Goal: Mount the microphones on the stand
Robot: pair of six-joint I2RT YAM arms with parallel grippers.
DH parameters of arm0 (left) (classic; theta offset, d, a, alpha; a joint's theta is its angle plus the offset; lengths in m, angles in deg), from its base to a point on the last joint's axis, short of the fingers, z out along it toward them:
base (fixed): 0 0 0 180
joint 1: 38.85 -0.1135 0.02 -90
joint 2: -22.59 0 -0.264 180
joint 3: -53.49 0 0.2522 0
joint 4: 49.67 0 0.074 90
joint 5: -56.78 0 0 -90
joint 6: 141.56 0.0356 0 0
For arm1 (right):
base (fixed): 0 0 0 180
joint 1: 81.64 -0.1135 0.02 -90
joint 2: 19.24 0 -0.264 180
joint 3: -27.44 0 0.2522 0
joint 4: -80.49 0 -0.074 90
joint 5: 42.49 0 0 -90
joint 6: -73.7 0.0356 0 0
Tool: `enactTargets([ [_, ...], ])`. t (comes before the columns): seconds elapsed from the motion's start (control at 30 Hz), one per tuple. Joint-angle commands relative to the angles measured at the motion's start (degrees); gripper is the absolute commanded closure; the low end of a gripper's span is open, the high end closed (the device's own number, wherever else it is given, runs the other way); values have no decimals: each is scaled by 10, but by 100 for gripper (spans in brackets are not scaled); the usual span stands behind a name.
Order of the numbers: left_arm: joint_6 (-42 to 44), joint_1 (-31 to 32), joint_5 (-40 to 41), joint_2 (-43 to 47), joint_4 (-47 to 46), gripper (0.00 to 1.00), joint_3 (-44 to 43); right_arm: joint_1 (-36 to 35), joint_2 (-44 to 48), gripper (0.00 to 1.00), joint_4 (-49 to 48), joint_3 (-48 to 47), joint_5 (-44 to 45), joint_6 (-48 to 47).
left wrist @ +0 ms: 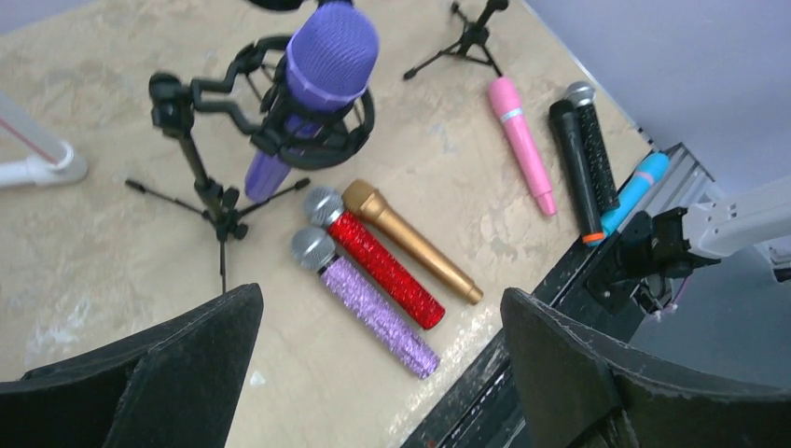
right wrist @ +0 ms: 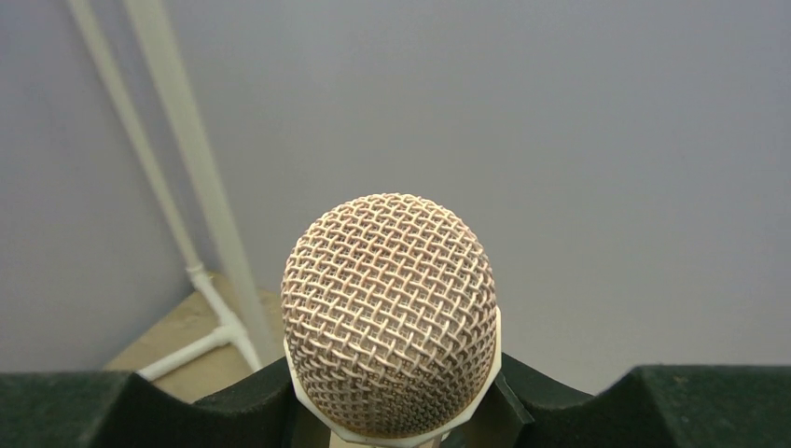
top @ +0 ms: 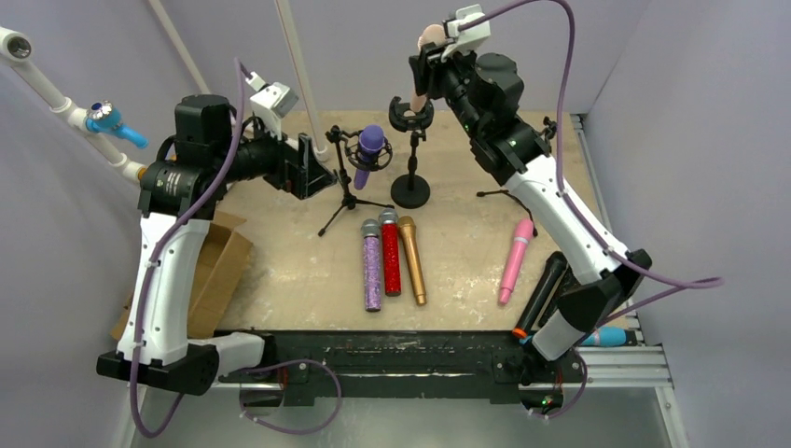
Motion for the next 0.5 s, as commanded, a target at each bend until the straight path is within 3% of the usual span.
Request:
enactTargets([
  [0.0,54,-30,-19,-10,87,0,-10,30,-29,99,-90,-18,45,-16],
  [0.2,98,-40,-25,-43,154,0,-19,43,-91,99,-108,-57,52,-13],
  [0.47,111,-45,-24,-43,147,0,14,47,-146,100,-115,-89,41,-7],
])
